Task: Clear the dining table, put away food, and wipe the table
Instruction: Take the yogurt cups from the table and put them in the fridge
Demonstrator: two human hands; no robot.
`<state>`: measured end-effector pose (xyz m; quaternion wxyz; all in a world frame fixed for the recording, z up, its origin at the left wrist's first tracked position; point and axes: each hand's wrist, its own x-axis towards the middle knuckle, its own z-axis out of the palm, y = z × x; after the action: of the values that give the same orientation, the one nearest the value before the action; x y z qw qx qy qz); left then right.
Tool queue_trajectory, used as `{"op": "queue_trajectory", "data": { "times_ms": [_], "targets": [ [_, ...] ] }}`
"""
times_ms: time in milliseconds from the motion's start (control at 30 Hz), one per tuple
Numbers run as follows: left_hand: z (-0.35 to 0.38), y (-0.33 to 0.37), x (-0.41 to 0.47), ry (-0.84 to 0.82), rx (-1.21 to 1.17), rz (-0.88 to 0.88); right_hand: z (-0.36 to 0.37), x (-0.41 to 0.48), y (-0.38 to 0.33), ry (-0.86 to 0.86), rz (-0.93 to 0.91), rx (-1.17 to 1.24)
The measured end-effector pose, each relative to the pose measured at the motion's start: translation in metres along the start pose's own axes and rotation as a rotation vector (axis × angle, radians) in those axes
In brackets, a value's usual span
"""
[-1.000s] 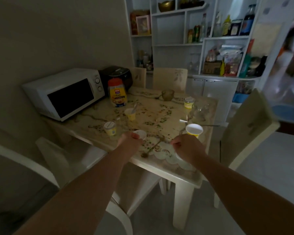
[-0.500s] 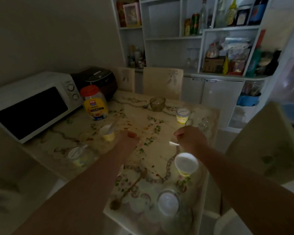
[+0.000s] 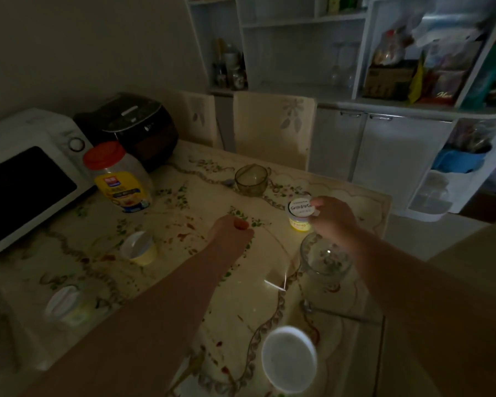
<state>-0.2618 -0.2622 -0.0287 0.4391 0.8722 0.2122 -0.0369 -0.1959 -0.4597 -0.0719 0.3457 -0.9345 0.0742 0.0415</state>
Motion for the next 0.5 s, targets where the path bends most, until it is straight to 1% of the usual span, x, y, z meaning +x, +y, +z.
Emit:
{"op": "queue_trajectory", "data": {
  "times_ms": [133,300,400,500],
  "targets": [
    [0.009,0.001,0.021,-0.019,0.013,-0.012,0.013,0.034,0.001,-0.099,-0.005,-0.052],
    [0.015,-0.011,0.036,-0.043,0.067,-0.053,0.028,0.059,0.001,-0.158,0.095,-0.014],
    [0.013,-0.019,0.041,-0.053,0.093,-0.074,0.037,0.068,0.001,-0.187,0.112,-0.008],
    [0.008,-0.028,0.044,-0.020,0.082,-0.099,0.046,0.074,0.000,-0.195,0.117,-0.021]
  ]
}}
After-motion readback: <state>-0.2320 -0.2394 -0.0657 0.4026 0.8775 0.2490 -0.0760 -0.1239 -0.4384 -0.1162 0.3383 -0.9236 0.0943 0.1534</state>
